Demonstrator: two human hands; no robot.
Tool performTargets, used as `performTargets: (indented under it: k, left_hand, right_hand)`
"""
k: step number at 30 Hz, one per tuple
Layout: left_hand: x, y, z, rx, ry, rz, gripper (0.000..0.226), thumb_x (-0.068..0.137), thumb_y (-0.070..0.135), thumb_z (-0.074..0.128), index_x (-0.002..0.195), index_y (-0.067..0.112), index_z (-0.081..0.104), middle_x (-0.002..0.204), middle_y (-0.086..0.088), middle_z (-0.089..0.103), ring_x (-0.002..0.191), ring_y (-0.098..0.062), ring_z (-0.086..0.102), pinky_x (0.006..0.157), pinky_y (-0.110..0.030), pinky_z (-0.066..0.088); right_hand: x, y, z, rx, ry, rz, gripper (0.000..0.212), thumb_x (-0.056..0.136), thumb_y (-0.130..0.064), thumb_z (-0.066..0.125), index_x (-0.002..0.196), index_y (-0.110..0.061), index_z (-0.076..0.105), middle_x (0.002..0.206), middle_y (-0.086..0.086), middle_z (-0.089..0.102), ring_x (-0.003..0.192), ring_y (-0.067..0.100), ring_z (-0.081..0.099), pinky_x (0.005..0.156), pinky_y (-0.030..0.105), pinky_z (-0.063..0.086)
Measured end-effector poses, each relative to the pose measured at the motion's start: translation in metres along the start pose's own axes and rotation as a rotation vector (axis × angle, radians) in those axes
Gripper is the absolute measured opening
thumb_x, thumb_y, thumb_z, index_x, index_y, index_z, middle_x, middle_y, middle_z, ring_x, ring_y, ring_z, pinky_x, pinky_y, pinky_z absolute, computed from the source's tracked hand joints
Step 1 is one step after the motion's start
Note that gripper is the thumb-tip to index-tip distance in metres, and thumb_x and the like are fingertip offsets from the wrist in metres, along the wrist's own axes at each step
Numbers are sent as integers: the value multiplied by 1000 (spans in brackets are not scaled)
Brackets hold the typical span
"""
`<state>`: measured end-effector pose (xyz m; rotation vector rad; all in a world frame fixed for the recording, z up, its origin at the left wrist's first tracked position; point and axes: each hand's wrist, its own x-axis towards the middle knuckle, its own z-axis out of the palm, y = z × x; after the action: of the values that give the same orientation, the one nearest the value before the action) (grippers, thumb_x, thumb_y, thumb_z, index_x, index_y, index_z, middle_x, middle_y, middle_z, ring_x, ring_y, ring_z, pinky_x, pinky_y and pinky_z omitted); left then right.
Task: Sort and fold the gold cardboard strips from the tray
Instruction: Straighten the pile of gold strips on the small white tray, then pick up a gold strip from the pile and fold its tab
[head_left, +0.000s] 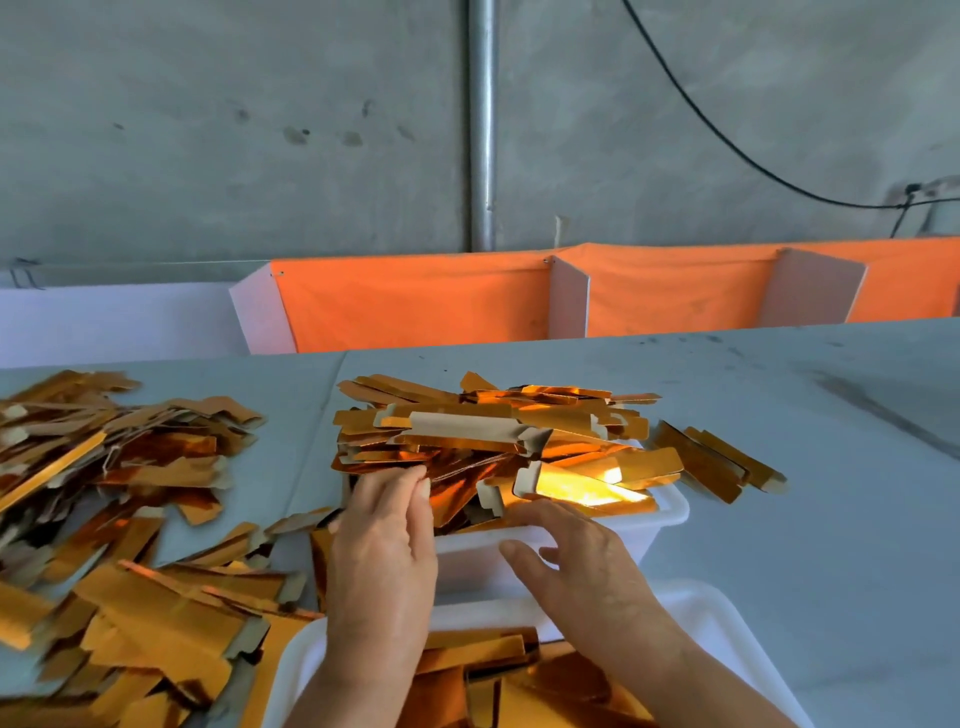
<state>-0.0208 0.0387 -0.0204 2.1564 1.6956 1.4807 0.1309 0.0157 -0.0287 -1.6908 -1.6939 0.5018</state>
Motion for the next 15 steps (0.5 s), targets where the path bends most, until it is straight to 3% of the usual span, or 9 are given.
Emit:
performTargets:
  k: [3, 6, 8, 10, 13, 15]
  left_hand:
    - [3, 5, -5, -60, 65, 16, 28, 89, 20, 44, 102, 7, 65, 98, -8, 65, 82, -19, 64, 75, -21, 45]
    - [3, 8, -8, -158, 79, -18, 35, 89, 27, 38, 98, 7, 65, 96, -5, 63, 77, -16, 65, 68, -16, 46]
    - [3, 7, -9, -229, 86, -61, 36, 88, 32, 37, 97, 11, 63, 97, -2, 62, 80, -13, 66, 67, -13, 46]
    - [4, 6, -9, -311, 71, -96, 28, 86, 31, 41, 95, 15, 63, 100, 1, 62, 85, -10, 66, 66, -11, 49]
    - [2, 5, -8, -417, -21, -115, 19, 82, 24, 48, 92, 21, 63, 101, 1, 61, 86, -10, 67, 68, -9, 52]
    - [2, 7, -8, -464, -81, -105, 16, 79, 15, 52, 90, 22, 62, 100, 2, 59, 88, -12, 66, 73, -6, 49]
  right_hand:
    - [1, -1, -4, 66, 21, 31, 30, 90, -38, 55, 119, -33, 57, 126, -12, 59, 98, 2, 51, 77, 8, 38]
    - [3, 1, -8, 225, 34, 80, 31, 90, -41, 54, 119, -31, 57, 120, -11, 63, 107, 3, 54, 89, 19, 41]
    - [2, 1, -12, 449, 43, 112, 42, 83, -50, 55, 121, -32, 56, 120, -10, 63, 110, 9, 58, 91, 27, 49]
    - [1, 2, -16, 696, 31, 133, 54, 72, -59, 54, 121, -38, 54, 117, -11, 65, 105, 5, 62, 81, 23, 54]
    - [5, 3, -18, 1021, 1, 149, 41, 72, -58, 59, 111, -45, 59, 111, -11, 71, 102, 10, 69, 81, 30, 56]
    - [7, 5, -18, 1183, 9, 161, 43, 76, -50, 61, 118, -41, 57, 117, -6, 70, 104, 16, 69, 83, 37, 57]
